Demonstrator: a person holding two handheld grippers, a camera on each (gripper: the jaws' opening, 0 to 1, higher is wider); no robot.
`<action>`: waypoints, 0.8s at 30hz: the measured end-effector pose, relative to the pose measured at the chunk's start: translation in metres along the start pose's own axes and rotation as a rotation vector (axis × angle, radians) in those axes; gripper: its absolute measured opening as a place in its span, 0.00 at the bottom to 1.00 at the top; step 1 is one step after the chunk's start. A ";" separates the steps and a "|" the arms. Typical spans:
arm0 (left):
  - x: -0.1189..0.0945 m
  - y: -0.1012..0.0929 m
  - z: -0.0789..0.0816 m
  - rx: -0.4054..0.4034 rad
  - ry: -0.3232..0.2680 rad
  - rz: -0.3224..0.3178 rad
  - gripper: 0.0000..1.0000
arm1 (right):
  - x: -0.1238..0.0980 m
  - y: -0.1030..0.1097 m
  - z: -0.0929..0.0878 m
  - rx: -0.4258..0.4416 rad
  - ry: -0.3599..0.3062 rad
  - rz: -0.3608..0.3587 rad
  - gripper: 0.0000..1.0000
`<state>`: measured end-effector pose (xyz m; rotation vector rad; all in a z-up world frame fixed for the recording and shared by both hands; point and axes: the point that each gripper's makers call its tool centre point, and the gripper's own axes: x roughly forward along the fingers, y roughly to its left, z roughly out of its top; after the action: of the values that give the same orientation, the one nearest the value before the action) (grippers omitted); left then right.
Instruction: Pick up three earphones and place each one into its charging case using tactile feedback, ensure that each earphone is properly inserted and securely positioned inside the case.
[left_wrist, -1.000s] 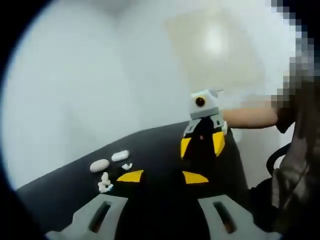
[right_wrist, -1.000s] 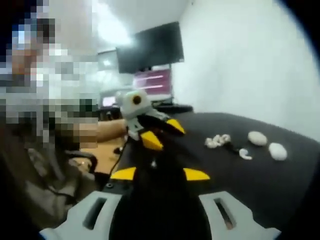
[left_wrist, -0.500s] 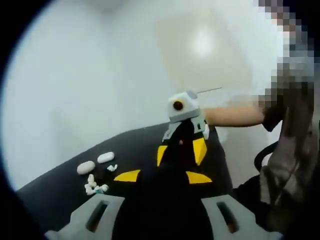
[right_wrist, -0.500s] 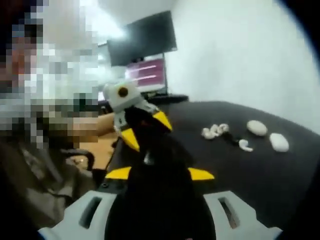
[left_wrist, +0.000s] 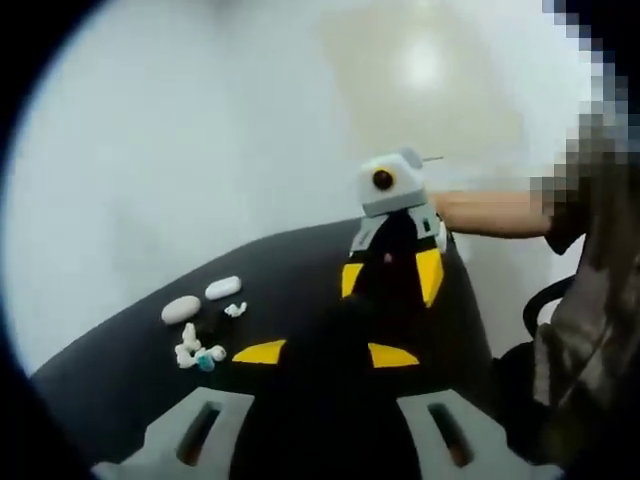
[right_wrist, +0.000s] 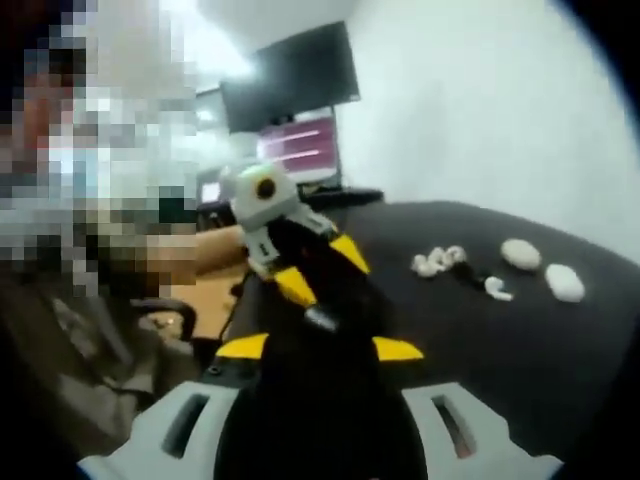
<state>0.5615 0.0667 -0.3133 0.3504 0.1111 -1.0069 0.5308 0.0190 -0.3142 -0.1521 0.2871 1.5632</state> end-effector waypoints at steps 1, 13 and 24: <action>0.000 0.003 -0.002 -0.003 0.013 0.013 0.09 | -0.001 0.002 0.000 0.016 0.001 0.013 0.34; -0.005 0.004 0.003 -0.040 -0.020 0.004 0.16 | -0.001 0.000 0.002 0.040 -0.010 0.014 0.33; -0.011 -0.002 0.017 -0.104 -0.105 -0.044 0.25 | -0.004 -0.002 0.006 0.045 -0.021 0.015 0.35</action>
<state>0.5531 0.0688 -0.2947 0.1999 0.0760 -1.0571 0.5332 0.0167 -0.3079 -0.0983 0.3076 1.5706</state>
